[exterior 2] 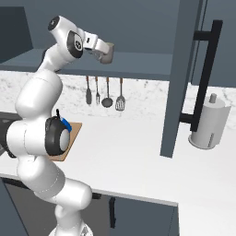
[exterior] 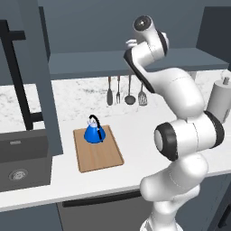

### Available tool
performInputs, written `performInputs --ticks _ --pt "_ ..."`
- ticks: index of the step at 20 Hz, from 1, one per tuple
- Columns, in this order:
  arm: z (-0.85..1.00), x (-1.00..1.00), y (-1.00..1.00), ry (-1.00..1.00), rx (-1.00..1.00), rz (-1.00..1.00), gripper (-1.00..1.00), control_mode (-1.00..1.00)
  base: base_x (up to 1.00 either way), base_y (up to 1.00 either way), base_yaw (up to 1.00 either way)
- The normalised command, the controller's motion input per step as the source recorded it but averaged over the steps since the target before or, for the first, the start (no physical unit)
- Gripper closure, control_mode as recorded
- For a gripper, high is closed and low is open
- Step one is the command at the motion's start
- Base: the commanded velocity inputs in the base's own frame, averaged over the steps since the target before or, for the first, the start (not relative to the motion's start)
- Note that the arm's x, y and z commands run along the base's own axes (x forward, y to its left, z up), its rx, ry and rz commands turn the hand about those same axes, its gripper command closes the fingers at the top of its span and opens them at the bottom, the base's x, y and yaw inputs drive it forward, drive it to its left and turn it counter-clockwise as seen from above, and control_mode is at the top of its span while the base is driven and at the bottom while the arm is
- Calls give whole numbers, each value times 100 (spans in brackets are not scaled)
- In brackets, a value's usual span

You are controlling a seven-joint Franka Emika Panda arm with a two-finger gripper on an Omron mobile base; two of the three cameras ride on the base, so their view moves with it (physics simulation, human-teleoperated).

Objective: Pick the kettle from the counter and place it on the tray. Then pick the mug from the cabinet and place it on the tray. Then close the cabinet doors.

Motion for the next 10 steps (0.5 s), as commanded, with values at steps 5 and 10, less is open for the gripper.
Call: performInputs --ticks 5,10 --pt "0 3 -2 0 0 -1 -100 -100 0 0 0" --pt "0 0 -2 0 -1 -3 100 -100 0 0 0"
